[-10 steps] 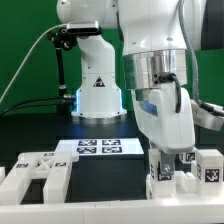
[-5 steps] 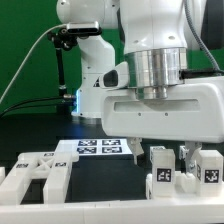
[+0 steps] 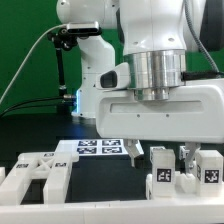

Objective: Assemble chair

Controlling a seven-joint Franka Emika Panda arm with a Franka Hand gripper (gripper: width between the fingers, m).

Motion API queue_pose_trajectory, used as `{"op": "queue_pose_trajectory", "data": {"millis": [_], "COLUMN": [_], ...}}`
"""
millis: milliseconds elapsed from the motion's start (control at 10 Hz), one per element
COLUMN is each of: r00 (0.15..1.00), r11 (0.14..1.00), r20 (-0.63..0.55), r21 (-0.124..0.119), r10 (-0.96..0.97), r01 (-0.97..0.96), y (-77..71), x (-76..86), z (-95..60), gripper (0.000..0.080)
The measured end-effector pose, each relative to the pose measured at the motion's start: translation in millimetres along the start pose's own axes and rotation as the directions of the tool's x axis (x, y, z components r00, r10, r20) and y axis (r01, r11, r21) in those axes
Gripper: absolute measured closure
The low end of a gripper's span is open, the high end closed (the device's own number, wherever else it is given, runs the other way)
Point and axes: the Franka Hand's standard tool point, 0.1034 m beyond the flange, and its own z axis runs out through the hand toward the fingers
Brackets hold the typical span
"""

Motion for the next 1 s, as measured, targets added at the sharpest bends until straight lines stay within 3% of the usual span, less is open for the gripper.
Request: {"op": "queue_pose_trajectory", "data": {"millis": [100, 200, 300, 600, 800, 900, 1000], "r00": [0.999, 0.993, 0.981, 0.805, 0.539, 0.363, 0.292], "r11": [0.999, 0.993, 0.981, 0.805, 0.539, 0.363, 0.292], "r20": [0.0, 0.001, 0.001, -0.004, 0.019, 0.022, -0.001], "r21": [0.0, 0.001, 0.0, -0.014, 0.002, -0.017, -0.067], "r10": [0.053, 0.117, 0.195, 0.594, 0.842, 0.932, 0.956], "r01": [-0.053, -0.117, -0.195, -0.594, -0.842, -0.932, -0.954], "y": [-0.1, -0.1, -0.1, -3.1, -3.7, -8.4, -16.4], "x": [-0.1, -0.1, -0.3, 0.5, 1.3, 1.9, 3.3], "z": [0.0, 0.1, 0.2, 0.9, 0.7, 0.8, 1.8], "gripper": [0.0432, 0.0432, 0.0515, 0.0515, 0.0515, 0.0515, 0.0514]}}
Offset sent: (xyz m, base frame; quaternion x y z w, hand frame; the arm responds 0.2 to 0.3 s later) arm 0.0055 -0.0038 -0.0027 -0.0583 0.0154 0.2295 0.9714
